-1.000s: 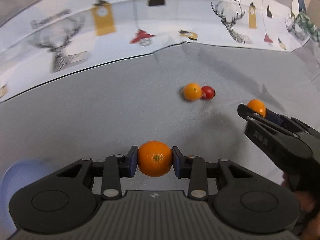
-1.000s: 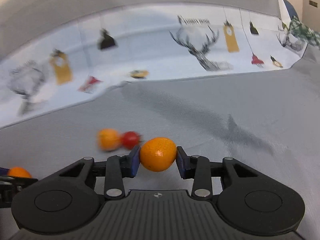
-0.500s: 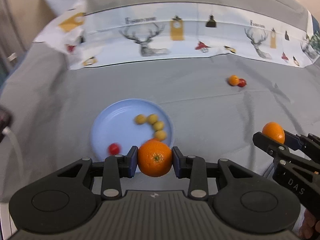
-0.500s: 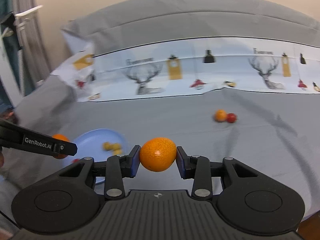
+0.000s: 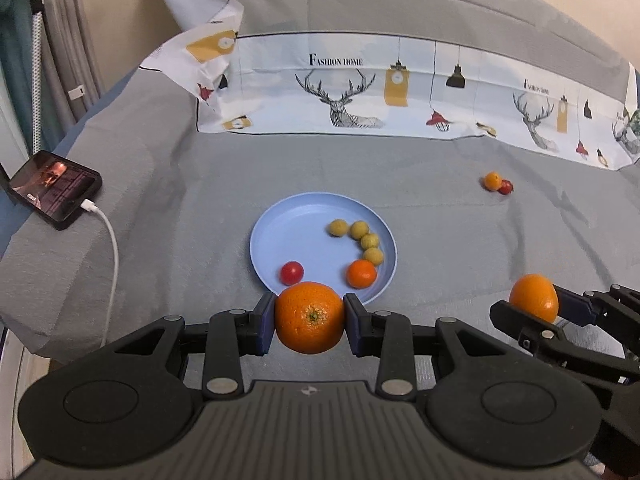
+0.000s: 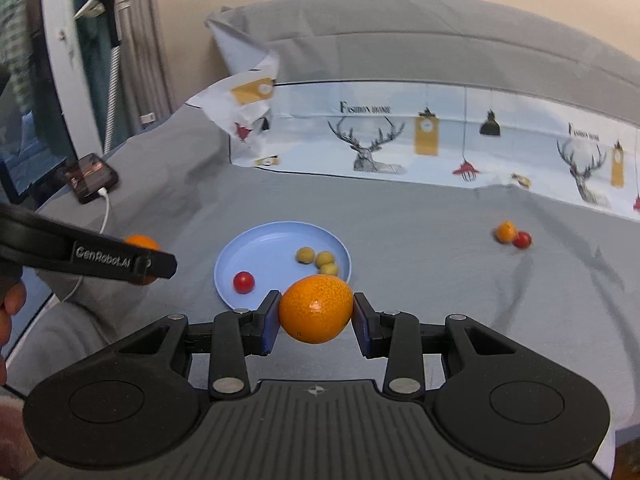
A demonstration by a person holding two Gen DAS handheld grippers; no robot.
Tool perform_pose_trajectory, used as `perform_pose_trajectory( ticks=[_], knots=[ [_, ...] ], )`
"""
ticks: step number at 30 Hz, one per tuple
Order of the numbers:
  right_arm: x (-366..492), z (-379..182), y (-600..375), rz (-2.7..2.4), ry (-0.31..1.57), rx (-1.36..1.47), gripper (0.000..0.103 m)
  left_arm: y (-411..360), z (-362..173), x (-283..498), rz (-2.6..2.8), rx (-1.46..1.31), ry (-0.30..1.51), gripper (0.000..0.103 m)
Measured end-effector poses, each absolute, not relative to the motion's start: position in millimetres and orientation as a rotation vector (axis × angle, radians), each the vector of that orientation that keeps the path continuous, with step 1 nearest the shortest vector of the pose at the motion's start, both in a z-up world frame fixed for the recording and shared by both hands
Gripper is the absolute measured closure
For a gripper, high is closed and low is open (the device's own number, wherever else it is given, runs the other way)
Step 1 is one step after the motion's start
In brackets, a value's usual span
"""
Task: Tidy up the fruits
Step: 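Carry mandarin in left tool onto blue plate while right tool carries its mandarin there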
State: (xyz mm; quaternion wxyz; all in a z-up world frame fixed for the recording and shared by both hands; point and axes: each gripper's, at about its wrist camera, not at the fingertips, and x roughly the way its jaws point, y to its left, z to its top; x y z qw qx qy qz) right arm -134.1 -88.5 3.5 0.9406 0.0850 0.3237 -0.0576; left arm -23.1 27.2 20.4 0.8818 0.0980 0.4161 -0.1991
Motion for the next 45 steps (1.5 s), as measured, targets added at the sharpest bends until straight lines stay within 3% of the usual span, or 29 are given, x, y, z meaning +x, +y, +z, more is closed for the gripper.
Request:
perform_pose_trajectory(
  ticks=[15, 44, 45],
  knots=[
    [-101, -9, -85, -0.094, 0.691, 0.149, 0.064, 25, 10, 15, -0.378, 0.206, 0.887, 0.064],
    [31, -87, -95, -0.036, 0.838, 0.111, 0.063, -25, -77, 141, -0.327, 0.319, 1.021, 0.063],
    [34, -89, -95, -0.035, 0.842, 0.106, 0.063, -25, -78, 144, -0.333, 0.317, 1.019, 0.059]
  ],
)
